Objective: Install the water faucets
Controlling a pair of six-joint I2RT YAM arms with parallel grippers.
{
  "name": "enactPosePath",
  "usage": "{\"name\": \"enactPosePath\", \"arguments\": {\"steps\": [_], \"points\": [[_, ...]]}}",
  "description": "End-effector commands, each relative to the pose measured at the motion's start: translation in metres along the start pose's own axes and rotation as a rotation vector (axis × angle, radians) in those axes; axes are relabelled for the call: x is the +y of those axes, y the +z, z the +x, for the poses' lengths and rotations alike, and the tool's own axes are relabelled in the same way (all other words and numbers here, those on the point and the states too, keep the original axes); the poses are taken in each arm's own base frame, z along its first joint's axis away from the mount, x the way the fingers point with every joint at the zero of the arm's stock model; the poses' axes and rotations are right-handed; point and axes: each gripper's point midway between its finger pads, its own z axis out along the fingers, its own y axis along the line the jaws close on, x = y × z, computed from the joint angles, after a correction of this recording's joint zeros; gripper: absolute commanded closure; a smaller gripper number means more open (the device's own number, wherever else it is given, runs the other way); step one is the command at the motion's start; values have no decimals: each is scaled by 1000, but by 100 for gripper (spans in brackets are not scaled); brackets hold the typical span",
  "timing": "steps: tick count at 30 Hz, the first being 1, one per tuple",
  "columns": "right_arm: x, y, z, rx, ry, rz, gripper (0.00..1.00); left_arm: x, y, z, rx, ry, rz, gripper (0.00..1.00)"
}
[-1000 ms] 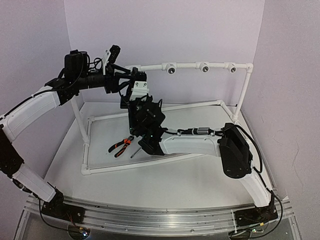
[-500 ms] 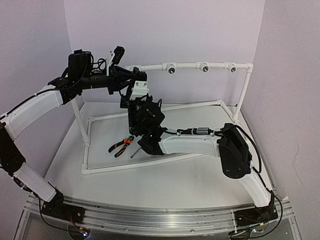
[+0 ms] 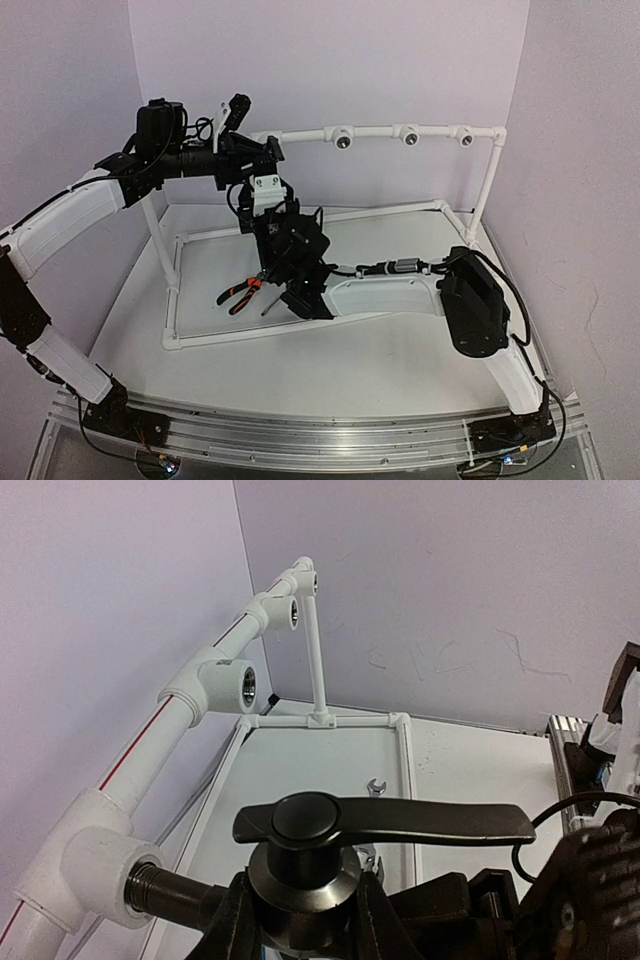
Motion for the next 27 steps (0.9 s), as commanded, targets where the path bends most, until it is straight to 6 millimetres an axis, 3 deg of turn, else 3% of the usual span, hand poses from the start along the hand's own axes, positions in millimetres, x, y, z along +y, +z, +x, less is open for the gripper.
{"name": "enactPosePath", "arguments": {"steps": [1, 3, 5, 10, 12, 14, 18, 22, 27], "points": [[35, -39, -46, -50, -115, -180, 44, 0, -3, -8, 5, 29, -14, 100], [29, -52, -57, -52, -170, -191, 39, 1, -4, -10, 1, 34, -16, 100], [20, -64, -54, -35, -288, -199, 35, 1, -4, -10, 3, 40, -18, 100], [-3, -94, -69, -44, -612, -285, 31, -1, -5, -9, 6, 51, -15, 100], [-15, -101, -88, -57, -687, -332, 29, -1, -5, -9, 8, 56, -12, 100], [-22, -103, -92, 29, -721, -413, 27, -1, -5, -8, 10, 71, -13, 100], [-48, -87, -105, 321, -556, -520, 21, 1, -4, -6, 23, 127, -19, 100], [-77, -72, -109, 554, -371, -476, 15, 2, -3, -3, 51, 175, -17, 100], [-92, -47, -110, 729, 4, -414, 13, 4, -2, 1, 75, 198, -19, 100]]}}
